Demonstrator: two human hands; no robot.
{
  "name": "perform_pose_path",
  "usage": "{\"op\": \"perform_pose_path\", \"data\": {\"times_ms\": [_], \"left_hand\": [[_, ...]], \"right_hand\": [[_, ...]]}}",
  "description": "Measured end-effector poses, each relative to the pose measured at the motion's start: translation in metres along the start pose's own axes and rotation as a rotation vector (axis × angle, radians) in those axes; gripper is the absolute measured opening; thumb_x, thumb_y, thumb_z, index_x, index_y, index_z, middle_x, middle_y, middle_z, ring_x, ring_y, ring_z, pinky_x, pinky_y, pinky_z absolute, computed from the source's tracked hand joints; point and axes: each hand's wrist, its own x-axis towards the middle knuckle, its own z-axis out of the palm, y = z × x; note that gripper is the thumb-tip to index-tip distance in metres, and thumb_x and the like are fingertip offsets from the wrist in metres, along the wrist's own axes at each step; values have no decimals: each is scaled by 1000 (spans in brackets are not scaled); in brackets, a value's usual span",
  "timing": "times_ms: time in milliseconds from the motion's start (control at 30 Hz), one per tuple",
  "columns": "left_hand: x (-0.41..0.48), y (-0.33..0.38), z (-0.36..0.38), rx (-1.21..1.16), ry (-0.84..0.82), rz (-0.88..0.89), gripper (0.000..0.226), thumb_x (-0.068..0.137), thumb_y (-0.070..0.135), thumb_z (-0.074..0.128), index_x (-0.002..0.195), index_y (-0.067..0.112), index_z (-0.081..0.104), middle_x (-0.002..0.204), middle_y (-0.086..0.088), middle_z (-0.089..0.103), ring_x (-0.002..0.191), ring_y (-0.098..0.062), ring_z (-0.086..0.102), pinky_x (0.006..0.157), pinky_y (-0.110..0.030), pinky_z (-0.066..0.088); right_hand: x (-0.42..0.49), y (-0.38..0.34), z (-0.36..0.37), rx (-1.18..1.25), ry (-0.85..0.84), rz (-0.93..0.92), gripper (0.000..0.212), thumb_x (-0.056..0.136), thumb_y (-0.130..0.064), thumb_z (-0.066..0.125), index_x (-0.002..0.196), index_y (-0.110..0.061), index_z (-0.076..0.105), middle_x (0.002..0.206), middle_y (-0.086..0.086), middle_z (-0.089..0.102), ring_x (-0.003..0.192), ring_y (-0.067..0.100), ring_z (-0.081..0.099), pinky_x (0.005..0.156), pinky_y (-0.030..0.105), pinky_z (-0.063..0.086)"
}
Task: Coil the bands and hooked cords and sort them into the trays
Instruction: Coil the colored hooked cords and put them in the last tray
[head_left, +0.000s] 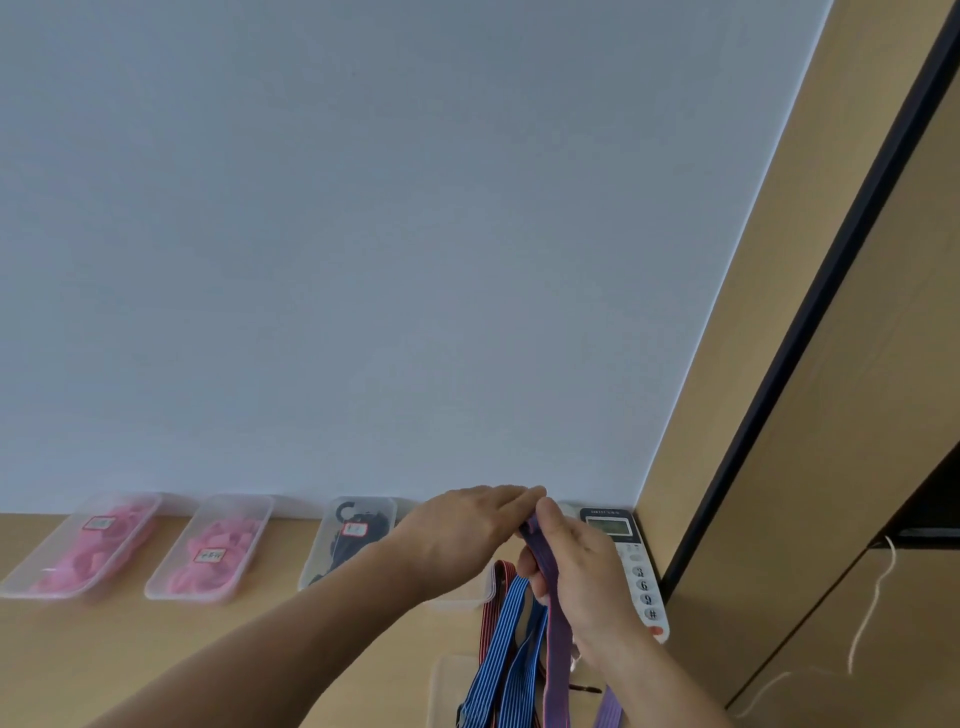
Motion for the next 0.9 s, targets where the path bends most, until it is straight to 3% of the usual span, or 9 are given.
{"op": "perform_pose_path", "data": {"times_ms": [33,100,233,300,333,400,500,700,900], "left_hand": [[0,-2,3,18,-51,-11,51,100,10,35,151,12,33,144,-5,50,117,-26,55,92,-38,48],[2,-1,3,-117,-54,-42,53,92,-3,37,143,11,41,135,-6,53,114,-25,53,95,-37,46],[10,8,-3,-881,173,-542,37,97,3,45,127,22,55,117,4,61,112,-9,59,100,-18,45],[11,10,-6,-1303,131,-698,12,100,18,51,106,22,60,101,-4,65,99,-21,64,91,-31,52],[11,12,-11,-1410,59,-673,14,100,24,51,97,15,62,88,-9,63,86,-26,63,83,-33,53],[9,16,-15,-1448,-35,-562,29,101,26,49,93,2,61,74,-17,59,71,-30,57,77,-35,50],[11,15,-11,-1441,44,-605,28,100,18,53,107,-8,61,85,-18,65,74,-27,58,89,-47,49],[13,16,-7,-1367,78,-609,18,100,13,55,114,10,65,94,-8,75,79,-18,68,76,-30,51],[13,14,0,-1212,102,-639,11,93,12,62,103,8,66,89,-9,77,78,-18,72,65,-25,55]], "right_hand": [[0,0,0,2,20,-13,61,83,-54,53,89,6,67,58,11,63,46,16,48,43,25,36],[1,0,2,8,48,-39,52,91,-45,53,88,6,66,58,9,64,45,15,48,43,24,36],[1,2,5,8,109,-123,35,99,-30,51,83,-2,66,59,7,66,44,12,48,45,23,40],[1,4,6,3,130,-158,32,99,-29,51,81,-6,65,61,7,67,45,12,49,46,24,41],[0,4,6,5,135,-168,32,99,-29,51,80,-7,64,60,6,67,45,12,49,46,24,41],[-1,6,7,16,136,-178,33,95,-34,53,78,-7,64,58,6,66,43,12,49,45,22,41],[-2,6,6,31,136,-159,41,85,-45,55,78,-6,65,55,6,64,41,12,48,43,21,40],[-3,12,-1,-78,217,-118,48,82,-53,55,63,-9,60,44,3,53,37,11,42,40,20,35],[-6,13,-4,-207,229,-134,60,77,-62,53,55,-6,58,40,1,50,36,10,40,42,21,32]]}}
